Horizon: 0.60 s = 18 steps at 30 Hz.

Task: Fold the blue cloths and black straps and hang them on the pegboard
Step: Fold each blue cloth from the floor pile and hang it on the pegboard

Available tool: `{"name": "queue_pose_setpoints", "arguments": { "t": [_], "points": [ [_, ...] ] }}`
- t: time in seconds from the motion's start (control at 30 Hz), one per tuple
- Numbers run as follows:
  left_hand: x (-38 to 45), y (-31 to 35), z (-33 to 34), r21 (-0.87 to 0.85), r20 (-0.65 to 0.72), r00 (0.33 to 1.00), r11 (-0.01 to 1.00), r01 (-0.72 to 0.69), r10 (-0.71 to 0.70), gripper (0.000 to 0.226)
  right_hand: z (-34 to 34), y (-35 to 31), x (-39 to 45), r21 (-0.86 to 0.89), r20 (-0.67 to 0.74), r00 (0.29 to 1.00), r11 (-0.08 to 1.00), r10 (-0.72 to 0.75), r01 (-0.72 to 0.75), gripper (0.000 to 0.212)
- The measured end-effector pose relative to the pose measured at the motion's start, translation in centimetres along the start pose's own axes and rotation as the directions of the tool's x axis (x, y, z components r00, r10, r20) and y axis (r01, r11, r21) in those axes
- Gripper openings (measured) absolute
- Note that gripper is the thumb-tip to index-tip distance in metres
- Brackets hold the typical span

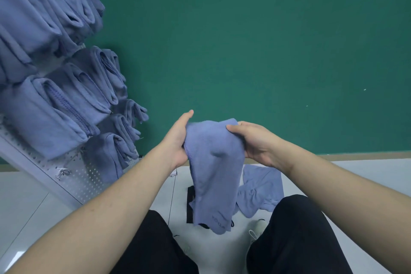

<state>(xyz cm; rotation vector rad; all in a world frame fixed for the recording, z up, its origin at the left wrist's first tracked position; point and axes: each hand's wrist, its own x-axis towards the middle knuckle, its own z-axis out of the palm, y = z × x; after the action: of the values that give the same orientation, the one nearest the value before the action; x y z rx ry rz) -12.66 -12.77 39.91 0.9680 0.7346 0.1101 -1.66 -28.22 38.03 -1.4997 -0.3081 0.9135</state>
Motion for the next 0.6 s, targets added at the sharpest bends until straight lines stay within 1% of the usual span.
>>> {"name": "queue_pose_setpoints", "arguments": {
  "t": [0.03,0.07,0.13,0.2,0.23,0.3,0.37,0.43,0.47,0.5,0.53,0.57,0.6],
  "points": [
    [-0.1,-0.2,-0.2,-0.007,0.037,0.999,1.000,0.023,-0.023,0.048,0.2,-0.3,0.1,0.005,-0.019,1.000,1.000,0.000,0.000,0.008],
    [-0.1,-0.6,-0.5,-0.008,0.064,0.998,1.000,0.011,-0.010,0.046,0.2,-0.5,0.2,0.015,-0.040,0.999,1.000,0.001,0.000,0.009],
    [-0.5,-1.7,-1.0,-0.010,0.148,0.986,0.997,-0.076,0.076,0.038,0.4,-0.9,0.3,0.028,-0.076,0.997,1.000,-0.004,0.006,0.009],
    [-0.5,-3.0,-1.3,0.033,0.246,0.956,0.984,-0.175,0.162,0.032,0.5,-1.2,0.2,0.035,-0.110,0.994,0.999,-0.017,0.021,0.007],
    [-0.5,-3.6,-1.4,0.062,0.272,0.941,0.973,-0.224,0.199,0.031,0.4,-1.3,0.3,0.041,-0.138,0.990,0.999,-0.020,0.026,0.008],
    [-0.5,-4.3,-1.3,0.100,0.229,0.938,0.952,-0.290,0.262,0.036,0.2,-1.5,0.3,0.034,-0.186,0.982,0.999,-0.033,0.040,0.010],
    [-0.5,-4.3,-0.9,0.126,0.140,0.938,0.934,-0.333,0.316,0.036,0.2,-1.7,0.2,0.008,-0.181,0.981,0.997,-0.068,0.070,0.010],
    [-0.4,-4.1,-0.5,0.103,0.069,0.934,0.929,-0.357,0.351,0.036,0.4,-1.6,-0.3,0.025,-0.182,0.976,0.992,-0.116,0.123,0.014],
    [-0.3,-3.9,-0.3,0.074,0.046,0.931,0.929,-0.364,0.361,0.037,0.4,-1.4,-0.6,0.017,-0.194,0.971,0.989,-0.141,0.147,0.027],
    [-0.1,-3.6,0.0,0.045,0.032,0.930,0.929,-0.368,0.367,0.040,0.3,-1.1,-1.1,-0.036,-0.184,0.966,0.983,-0.182,0.178,0.044],
    [0.0,-3.3,0.1,0.015,0.020,0.931,0.931,-0.364,0.363,0.042,0.3,-0.8,-1.5,-0.121,-0.129,0.964,0.969,-0.231,0.215,0.054],
    [0.2,-3.0,0.3,-0.009,0.007,0.935,0.935,-0.356,0.356,0.043,0.3,-0.5,-1.9,-0.197,-0.044,0.965,0.949,-0.260,0.247,0.056],
    [0.4,-2.7,0.3,-0.030,-0.004,0.938,0.938,-0.347,0.347,0.044,0.3,-0.2,-2.3,-0.251,0.042,0.963,0.931,-0.265,0.267,0.053]
  ]
}}
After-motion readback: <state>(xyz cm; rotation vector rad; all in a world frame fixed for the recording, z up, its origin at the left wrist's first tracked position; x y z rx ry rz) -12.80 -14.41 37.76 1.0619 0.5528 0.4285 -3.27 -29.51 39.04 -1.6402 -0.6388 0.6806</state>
